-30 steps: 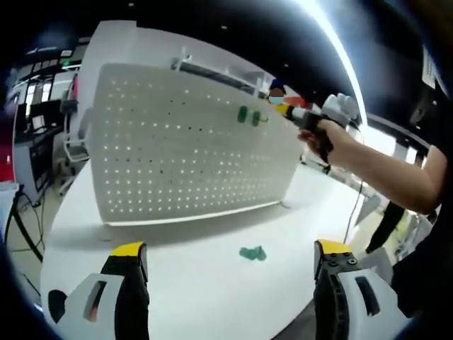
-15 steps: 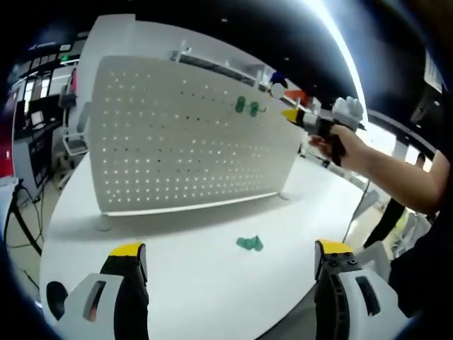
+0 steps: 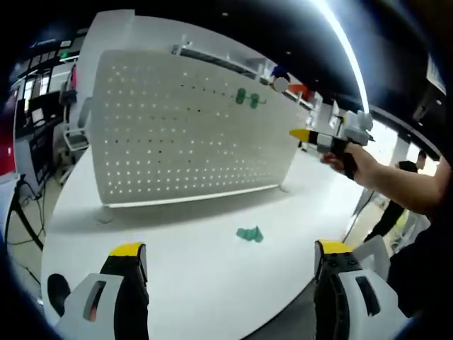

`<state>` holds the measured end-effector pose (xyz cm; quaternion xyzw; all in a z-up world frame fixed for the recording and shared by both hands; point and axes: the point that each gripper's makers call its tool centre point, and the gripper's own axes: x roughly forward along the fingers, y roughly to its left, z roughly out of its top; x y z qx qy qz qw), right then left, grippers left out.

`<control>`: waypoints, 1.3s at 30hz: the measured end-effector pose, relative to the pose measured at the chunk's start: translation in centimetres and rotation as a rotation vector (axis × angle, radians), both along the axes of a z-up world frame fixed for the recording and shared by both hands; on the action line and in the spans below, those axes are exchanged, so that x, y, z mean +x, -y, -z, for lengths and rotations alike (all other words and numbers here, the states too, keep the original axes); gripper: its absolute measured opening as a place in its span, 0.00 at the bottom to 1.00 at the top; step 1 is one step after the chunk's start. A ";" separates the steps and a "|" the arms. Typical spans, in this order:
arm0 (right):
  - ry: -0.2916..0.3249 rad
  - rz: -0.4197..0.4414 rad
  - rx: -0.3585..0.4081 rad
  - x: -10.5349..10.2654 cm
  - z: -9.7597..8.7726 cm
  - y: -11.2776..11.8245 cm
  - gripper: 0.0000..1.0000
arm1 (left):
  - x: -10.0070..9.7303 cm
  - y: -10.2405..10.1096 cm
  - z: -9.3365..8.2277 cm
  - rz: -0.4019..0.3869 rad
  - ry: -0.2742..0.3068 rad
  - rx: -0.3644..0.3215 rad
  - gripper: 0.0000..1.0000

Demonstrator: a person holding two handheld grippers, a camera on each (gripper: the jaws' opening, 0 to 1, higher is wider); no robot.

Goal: Insert the hook assembly into the mounting plate slot until the hook locks in place.

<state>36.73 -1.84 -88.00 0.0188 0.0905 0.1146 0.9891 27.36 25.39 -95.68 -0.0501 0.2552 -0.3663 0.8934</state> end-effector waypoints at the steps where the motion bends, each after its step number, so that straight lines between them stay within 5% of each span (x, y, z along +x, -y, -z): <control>1: -0.015 -0.011 -0.014 -0.5 0.6 -0.1 0.32 | -0.2 0.0 0.1 0.002 -0.006 0.001 1.00; 10: -0.132 -0.104 -0.063 -4.9 5.1 -0.9 0.34 | -1.0 -0.5 0.8 -0.004 -0.029 0.012 1.00; 19: -0.218 -0.168 -0.071 -8.0 7.6 -1.6 0.34 | -1.4 -0.4 1.2 0.002 -0.043 0.019 1.00; 39: -0.386 -0.407 -0.145 -12.1 12.9 -5.0 0.33 | -4.3 0.1 4.5 0.036 -0.137 0.062 0.99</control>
